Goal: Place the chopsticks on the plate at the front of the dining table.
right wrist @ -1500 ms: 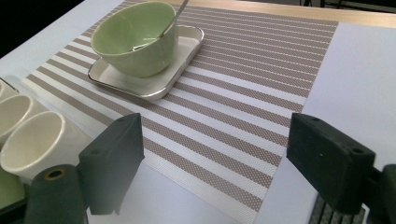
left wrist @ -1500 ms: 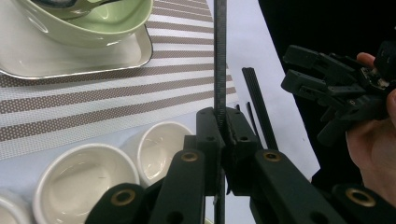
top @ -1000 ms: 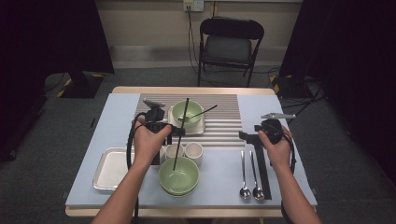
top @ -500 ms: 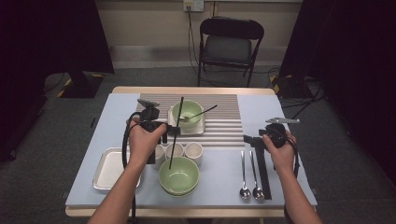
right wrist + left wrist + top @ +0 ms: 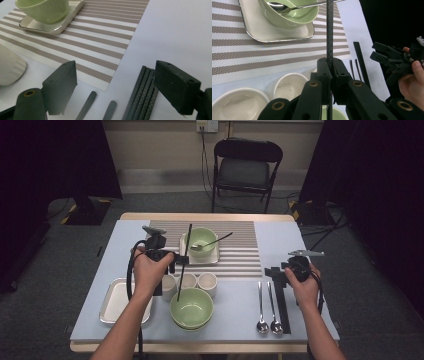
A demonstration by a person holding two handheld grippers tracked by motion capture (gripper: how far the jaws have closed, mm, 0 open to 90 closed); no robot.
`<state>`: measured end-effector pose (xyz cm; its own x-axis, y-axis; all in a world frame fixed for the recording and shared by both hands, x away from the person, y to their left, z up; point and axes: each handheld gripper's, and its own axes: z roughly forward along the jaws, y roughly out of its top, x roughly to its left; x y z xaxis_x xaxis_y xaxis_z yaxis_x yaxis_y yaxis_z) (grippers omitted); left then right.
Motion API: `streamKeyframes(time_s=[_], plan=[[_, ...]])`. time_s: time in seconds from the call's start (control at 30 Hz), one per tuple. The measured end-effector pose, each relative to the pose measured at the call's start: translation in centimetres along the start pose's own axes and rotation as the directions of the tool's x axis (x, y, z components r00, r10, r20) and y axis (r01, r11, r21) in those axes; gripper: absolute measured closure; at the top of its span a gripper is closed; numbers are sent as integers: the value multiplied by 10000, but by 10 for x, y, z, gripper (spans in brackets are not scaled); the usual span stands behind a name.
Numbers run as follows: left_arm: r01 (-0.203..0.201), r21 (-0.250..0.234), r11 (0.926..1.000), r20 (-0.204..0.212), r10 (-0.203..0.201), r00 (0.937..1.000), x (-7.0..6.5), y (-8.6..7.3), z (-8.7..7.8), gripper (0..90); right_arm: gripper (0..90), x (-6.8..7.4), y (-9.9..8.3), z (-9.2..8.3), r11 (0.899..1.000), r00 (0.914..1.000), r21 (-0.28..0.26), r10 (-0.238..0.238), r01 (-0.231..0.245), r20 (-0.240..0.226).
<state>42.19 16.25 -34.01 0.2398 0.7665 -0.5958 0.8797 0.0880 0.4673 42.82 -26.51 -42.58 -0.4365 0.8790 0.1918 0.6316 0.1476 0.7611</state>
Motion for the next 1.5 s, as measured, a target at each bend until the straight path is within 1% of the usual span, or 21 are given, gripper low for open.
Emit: streamKeyframes(time_s=[0.03,0.17,0.37,0.4,0.5,0.6,0.67,0.7,0.83,0.9,0.97,1.27,1.37,1.5], plan=[[32,-32,10000,39,-32,10000,1,0,0,862,182,-1,-1,0,10000,10000,40,7,-7,27],[45,-11,10000,-27,-45,10000,3,1,-3,862,182,-5,-7,0,9999,9999,109,93,-94,109],[61,-112,9999,-83,-62,9999,6,2,-5,862,182,-12,-14,-1,9998,9996,112,186,-189,223],[114,-132,9998,-70,-115,9999,6,2,-5,862,182,-13,-14,-1,9997,9995,90,204,-206,256],[107,-111,9999,-135,-109,9998,8,3,-7,862,184,-16,-18,-1,9996,9993,195,215,-221,302],[123,-109,9999,-80,-124,9999,9,3,-8,862,184,-17,-20,-1,9995,9992,216,202,-209,347],[109,-92,9999,-154,-110,9998,10,4,-9,862,184,-18,-21,-1,9995,9990,248,187,-197,398],[182,-126,9998,-131,-183,9997,11,4,-9,862,184,-19,-22,-1,9995,9990,252,181,-191,402],[187,-133,9997,-195,-190,9996,13,5,-10,862,183,-21,-24,-1,9994,9989,292,187,-200,433],[265,-118,9996,-178,-267,9995,13,5,-11,862,183,-22,-26,0,9993,9988,280,223,-236,445],[195,-144,9997,-271,-199,9994,14,5,-11,862,183,-23,-27,0,9993,9986,287,214,-229,493],[275,-171,9995,-256,-279,9993,16,8,-11,862,184,-28,-33,-1,9990,9978,353,237,-259,615],[205,-176,9996,-283,-210,9994,16,9,-12,862,184,-31,-35,-2,9990,9975,332,268,-290,649],[234,-162,9996,-314,-239,9992,17,9,-11,862,184,-34,-38,-3,9989,9967,367,279,-308,768]])
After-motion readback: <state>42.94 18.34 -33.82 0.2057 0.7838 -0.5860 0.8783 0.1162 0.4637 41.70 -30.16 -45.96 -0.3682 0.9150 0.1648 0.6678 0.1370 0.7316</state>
